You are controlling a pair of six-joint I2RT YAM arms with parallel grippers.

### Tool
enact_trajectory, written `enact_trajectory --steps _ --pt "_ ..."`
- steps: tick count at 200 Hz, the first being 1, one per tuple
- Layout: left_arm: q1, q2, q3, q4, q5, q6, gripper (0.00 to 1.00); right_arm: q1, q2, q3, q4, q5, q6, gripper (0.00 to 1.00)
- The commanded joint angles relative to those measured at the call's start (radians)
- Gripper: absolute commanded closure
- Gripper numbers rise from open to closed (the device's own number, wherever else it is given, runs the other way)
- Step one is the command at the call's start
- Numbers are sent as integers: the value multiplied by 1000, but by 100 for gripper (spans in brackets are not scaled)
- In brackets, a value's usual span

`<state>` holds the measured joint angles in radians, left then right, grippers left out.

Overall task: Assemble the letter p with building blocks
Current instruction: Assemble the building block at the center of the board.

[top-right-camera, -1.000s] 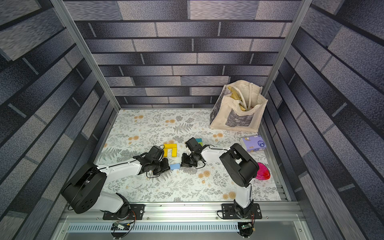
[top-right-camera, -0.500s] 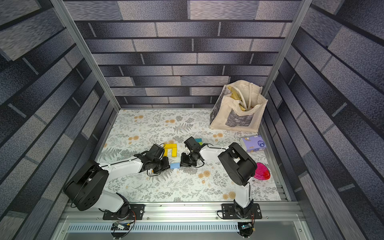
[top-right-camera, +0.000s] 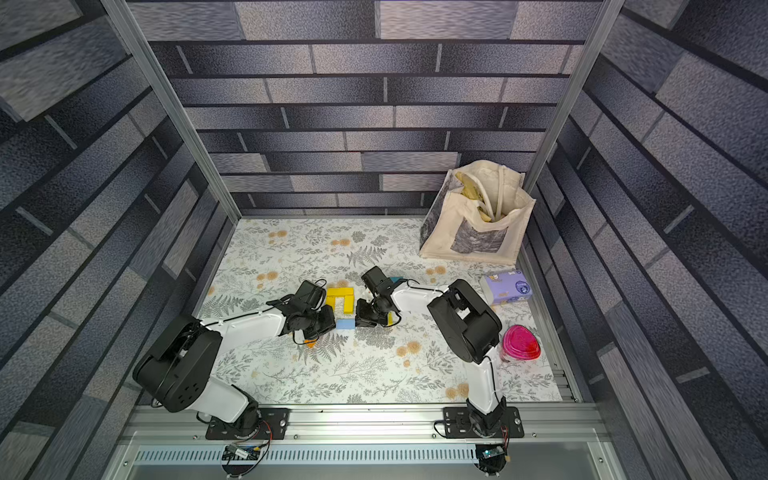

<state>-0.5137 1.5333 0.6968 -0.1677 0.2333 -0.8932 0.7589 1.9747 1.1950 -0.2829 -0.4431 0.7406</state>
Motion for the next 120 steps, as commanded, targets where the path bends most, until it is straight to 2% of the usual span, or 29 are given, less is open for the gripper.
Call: enact_trajectory --steps 1,120 --pt "11 36 21 -27 34 39 100 16 31 42 -5 -27 -15 100" --pt "40 95 56 -22 80 67 100 11 111 144 -82 -5 -47 100"
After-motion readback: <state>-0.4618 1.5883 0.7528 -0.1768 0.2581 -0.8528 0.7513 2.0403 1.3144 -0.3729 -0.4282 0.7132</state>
